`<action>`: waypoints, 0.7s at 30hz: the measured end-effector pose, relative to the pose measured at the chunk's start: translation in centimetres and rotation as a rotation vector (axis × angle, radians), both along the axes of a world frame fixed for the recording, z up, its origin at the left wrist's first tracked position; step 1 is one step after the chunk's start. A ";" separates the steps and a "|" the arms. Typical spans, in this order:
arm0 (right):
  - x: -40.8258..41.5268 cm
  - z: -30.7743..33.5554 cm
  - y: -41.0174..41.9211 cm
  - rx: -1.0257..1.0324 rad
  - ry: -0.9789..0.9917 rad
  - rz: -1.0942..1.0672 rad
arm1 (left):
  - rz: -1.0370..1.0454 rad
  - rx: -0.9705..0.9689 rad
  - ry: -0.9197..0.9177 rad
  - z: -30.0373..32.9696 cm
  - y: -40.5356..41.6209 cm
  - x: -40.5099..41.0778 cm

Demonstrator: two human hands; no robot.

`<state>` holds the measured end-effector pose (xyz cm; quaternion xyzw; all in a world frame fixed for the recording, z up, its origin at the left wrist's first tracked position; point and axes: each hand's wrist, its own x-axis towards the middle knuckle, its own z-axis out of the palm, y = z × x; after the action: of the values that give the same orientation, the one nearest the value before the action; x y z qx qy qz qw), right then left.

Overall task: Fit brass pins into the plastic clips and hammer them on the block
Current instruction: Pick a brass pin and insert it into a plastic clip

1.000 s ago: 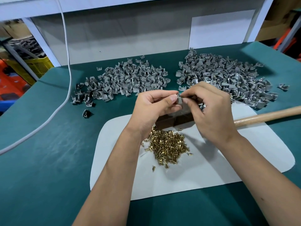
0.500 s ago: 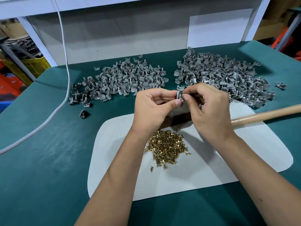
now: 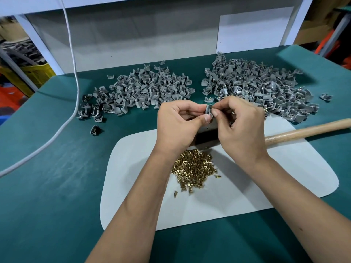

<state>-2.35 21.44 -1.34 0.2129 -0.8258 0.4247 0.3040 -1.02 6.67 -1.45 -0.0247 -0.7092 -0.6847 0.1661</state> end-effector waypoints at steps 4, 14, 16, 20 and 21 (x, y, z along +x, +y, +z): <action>-0.1 -0.1 0.0 -0.063 -0.050 0.034 | -0.028 0.002 0.012 0.0 -0.2 0.0; -0.7 -0.3 0.4 -0.080 -0.160 0.087 | -0.010 -0.087 0.032 0.2 -0.2 0.1; -0.9 -0.3 0.5 -0.070 -0.211 0.103 | 0.044 -0.196 0.042 0.2 0.2 0.1; -1.6 1.2 1.7 0.001 -0.298 0.229 | 0.136 -0.326 0.130 0.2 0.4 0.2; -1.9 1.8 2.4 0.039 -0.320 0.268 | 0.154 -0.349 0.147 0.3 0.1 0.2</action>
<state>-4.20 23.81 0.46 0.2564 -0.8359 0.4737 0.1059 -0.87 6.78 -1.20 -0.0484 -0.8029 -0.5331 0.2624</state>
